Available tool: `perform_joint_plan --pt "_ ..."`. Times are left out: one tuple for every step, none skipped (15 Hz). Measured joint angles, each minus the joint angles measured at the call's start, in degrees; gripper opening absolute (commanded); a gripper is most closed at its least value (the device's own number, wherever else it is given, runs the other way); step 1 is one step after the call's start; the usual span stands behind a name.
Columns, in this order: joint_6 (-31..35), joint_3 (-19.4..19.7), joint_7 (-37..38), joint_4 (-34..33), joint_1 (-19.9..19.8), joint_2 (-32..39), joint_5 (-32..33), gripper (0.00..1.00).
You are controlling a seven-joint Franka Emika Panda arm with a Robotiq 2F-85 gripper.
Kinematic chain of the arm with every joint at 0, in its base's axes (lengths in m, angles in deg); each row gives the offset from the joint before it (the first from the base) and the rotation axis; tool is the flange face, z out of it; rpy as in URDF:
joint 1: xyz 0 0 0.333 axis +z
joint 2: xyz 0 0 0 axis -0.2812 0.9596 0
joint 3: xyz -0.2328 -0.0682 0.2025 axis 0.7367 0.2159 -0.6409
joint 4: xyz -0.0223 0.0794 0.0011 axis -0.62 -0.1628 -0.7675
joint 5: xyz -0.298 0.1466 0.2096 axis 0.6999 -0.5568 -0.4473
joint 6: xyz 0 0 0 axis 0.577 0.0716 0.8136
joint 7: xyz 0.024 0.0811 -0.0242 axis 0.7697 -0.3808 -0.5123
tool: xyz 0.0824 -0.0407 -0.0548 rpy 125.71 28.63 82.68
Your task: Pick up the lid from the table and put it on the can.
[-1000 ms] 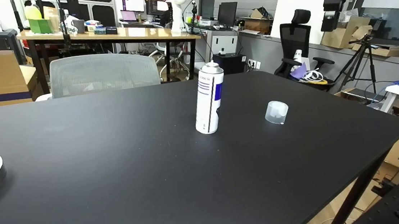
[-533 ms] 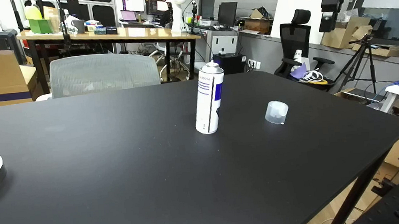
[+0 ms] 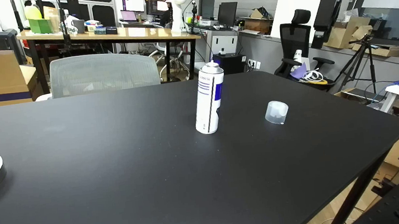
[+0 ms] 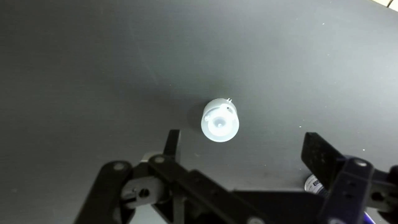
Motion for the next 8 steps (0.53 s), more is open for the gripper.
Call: perform_joint_plan --pt "3.0 0.0 0.0 1.0 -0.3 0.8 0.0 1.0" --pt "6.1 0.0 0.1 2.1 -0.7 1.7 0.0 1.0" --pt "8.9 -0.1 0.2 3.1 -1.0 2.5 0.0 1.0" --pt "11.3 -0.1 0.2 4.0 -1.4 3.3 0.1 1.0" --pt "13.4 -0.1 0.2 4.9 -1.9 4.2 0.3 1.0" --pt "14.8 -0.1 0.5 5.5 -2.5 5.0 0.7 1.0" --pt "15.6 -0.1 0.6 5.8 -3.1 5.9 1.1 1.0" --pt "16.0 -0.1 0.6 5.8 -3.4 6.5 1.1 1.0"
